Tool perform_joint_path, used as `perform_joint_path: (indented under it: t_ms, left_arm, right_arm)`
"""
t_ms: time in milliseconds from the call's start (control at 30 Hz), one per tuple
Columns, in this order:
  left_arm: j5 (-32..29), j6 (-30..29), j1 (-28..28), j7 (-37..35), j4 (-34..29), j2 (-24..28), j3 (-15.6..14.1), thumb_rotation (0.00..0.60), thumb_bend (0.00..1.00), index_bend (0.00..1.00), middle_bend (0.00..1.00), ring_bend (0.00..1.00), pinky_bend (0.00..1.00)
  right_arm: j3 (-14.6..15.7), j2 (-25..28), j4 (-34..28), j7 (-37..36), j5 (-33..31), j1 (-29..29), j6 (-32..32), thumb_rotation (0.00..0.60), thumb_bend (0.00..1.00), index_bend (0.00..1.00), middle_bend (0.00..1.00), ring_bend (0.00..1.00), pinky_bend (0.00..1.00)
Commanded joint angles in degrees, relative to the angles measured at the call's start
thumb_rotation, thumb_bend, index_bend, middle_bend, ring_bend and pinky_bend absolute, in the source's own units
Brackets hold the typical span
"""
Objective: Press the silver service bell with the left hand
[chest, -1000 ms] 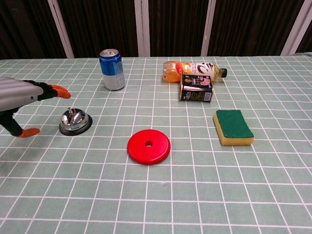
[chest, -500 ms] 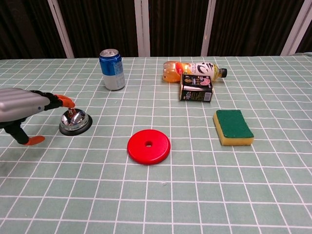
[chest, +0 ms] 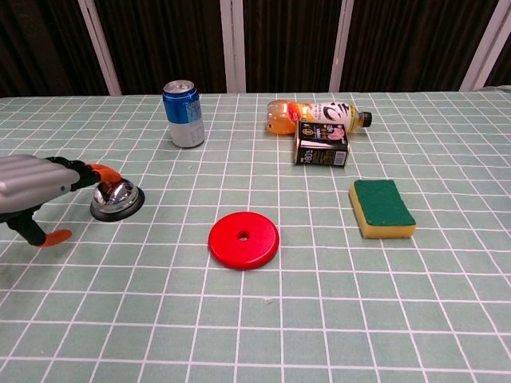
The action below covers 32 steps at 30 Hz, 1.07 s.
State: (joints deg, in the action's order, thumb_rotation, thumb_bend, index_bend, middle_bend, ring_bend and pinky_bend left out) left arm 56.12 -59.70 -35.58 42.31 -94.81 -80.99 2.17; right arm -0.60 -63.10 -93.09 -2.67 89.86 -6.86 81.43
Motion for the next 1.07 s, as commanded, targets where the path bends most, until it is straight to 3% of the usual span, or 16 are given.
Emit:
perform_joint_path:
  t_ms: [33, 200, 300, 400, 533, 600, 833, 1067]
  left_arm:
    - [2.12, -1.68, -0.82, -1.78, -2.94, 1.76, 2.43, 0.6, 0.5, 0.0, 0.0, 0.0, 0.0]
    - [3.95, -4.88, -0.64, -3.99, -8.43, 4.67, 4.87, 0.6, 0.32, 0.0, 0.0, 0.0, 0.0]
    - [4.71, -7.34, 0.77, -3.84, -12.29, 7.33, 4.33, 0.6, 0.23, 0.0, 0.0, 0.0, 0.0]
    - [7.54, -11.17, 4.06, -4.33, -16.24, 10.78, 1.7, 0.6, 0.19, 0.0, 0.0, 0.0, 0.0]
    - [14.04, -18.2, 11.59, -9.52, -19.05, 15.7, -4.06, 0.6, 0.19, 0.0, 0.0, 0.0, 0.0]
    - [17.89, -21.29, 15.33, -13.48, -18.08, 17.37, -6.89, 0.6, 0.19, 0.0, 0.0, 0.0, 0.0]
    - [23.46, -26.64, 22.6, -22.05, -10.12, 18.51, -11.25, 0.6, 0.19, 0.0, 0.0, 0.0, 0.0]
    - [25.9, -28.04, 25.37, -26.88, -5.32, 18.43, -11.02, 0.6, 0.19, 0.0, 0.0, 0.0, 0.0]
  right_arm:
    - [-0.04, 0.02, 0.03, -0.01, -0.02, 0.02, 0.07, 0.6, 0.22, 0.0, 0.0, 0.0, 0.0]
    - [-0.08, 0.12, 0.11, -0.26, -0.01, 0.09, 0.24, 0.6, 0.22, 0.0, 0.0, 0.0, 0.0]
    - [-0.08, 0.17, 0.17, -0.36, -0.04, 0.12, 0.25, 0.6, 0.22, 0.0, 0.0, 0.0, 0.0]
    - [-0.11, 0.16, 0.23, -0.25, -0.03, 0.11, 0.27, 0.6, 0.22, 0.0, 0.0, 0.0, 0.0]
    - [-0.02, -0.07, 0.43, 0.59, 0.27, 0.17, 0.47, 0.6, 0.22, 0.0, 0.0, 0.0, 0.0]
    - [0.02, -0.28, 0.59, 1.14, 0.45, 0.24, 0.68, 0.6, 0.22, 0.0, 0.0, 0.0, 0.0]
    - [-0.11, -0.49, 0.6, 1.89, 0.23, 0.34, 0.83, 0.6, 0.22, 0.0, 0.0, 0.0, 0.0]
    - [-0.1, -0.48, 0.5, 2.03, 0.09, 0.22, 0.47, 0.6, 0.22, 0.0, 0.0, 0.0, 0.0]
